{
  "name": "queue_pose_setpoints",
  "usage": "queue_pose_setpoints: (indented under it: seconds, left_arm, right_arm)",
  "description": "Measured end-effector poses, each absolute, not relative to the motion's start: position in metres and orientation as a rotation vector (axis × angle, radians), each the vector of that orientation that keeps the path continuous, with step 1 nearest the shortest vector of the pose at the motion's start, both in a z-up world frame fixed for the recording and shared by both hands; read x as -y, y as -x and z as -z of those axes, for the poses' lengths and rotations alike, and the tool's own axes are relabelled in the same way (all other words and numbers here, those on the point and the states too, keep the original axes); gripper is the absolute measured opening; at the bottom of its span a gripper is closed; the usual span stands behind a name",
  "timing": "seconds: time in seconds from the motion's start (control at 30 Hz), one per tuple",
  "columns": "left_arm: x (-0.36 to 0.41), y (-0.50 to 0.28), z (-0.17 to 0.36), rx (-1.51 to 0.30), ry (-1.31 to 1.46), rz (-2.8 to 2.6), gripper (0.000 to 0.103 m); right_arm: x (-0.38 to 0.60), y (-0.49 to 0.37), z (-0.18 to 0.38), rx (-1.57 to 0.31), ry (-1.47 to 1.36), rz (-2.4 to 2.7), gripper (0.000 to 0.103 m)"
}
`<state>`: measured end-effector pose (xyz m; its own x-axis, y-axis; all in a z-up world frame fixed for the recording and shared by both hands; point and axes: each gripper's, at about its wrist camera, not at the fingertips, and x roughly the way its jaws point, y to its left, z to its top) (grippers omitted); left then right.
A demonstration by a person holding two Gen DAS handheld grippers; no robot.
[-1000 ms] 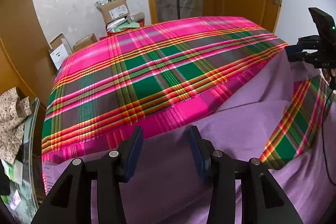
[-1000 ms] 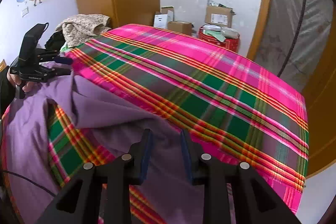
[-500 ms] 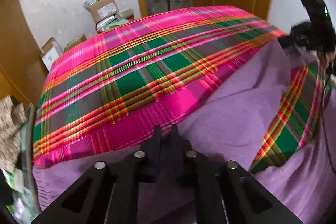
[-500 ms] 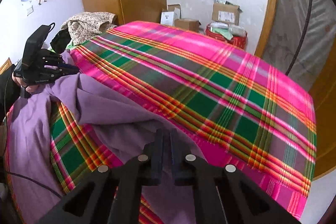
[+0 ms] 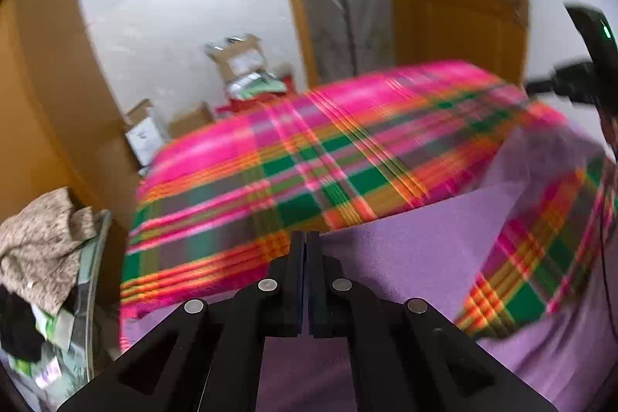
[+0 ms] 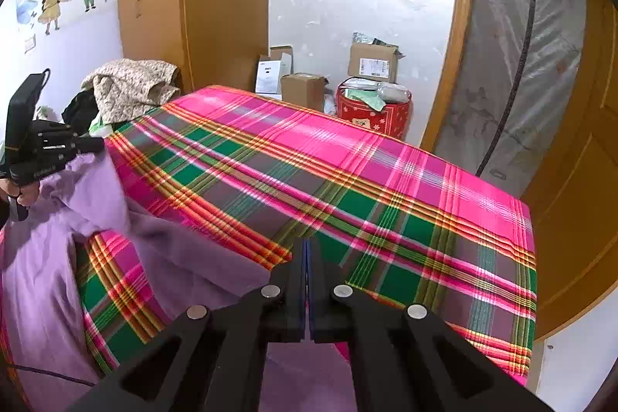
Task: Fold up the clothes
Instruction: 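Move the left gripper to the ribbed hem and grasp it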
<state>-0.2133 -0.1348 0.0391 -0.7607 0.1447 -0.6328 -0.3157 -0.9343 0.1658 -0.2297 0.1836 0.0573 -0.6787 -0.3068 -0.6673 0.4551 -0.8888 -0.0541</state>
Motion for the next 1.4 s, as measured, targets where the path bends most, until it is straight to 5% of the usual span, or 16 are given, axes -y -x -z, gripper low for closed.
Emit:
queue_pose_setpoints:
  seconds: [0.33,0.4,0.47,0.87,1.17,1.4]
  left_arm:
    - [0.16,0.25,-0.049,-0.281,0.971,-2.863,0.001]
    - [0.163,0.257,-0.044,-0.267,0.999,-2.878,0.001]
    - [0.167,0.266,-0.037,-0.238,1.035,-2.895,0.001]
    - [0.241,0.237,-0.046,0.049,1.084,-3.004,0.005]
    - [0.303,0.202,-0.021,0.11,1.317,-2.954,0.038]
    - [0.307,0.218,0.002,0.056,1.418,-2.895,0.042]
  right_arm:
    - [-0.195,0.254,-0.053,-0.145,-0.991,2.5,0.003]
    - [-0.194,0.253,-0.046,-0.145,-1.02,2.45,0.021]
    - [-0.189,0.252,-0.037,-0.189,-1.059,2.409,0.029]
    - [-0.198,0.235,-0.012,-0.202,-1.152,2.345,0.03]
    - [-0.173,0.223,-0.021,-0.223,-1.097,2.296,0.03]
    - [-0.141,0.22,-0.021,-0.278,-1.078,2.248,0.031]
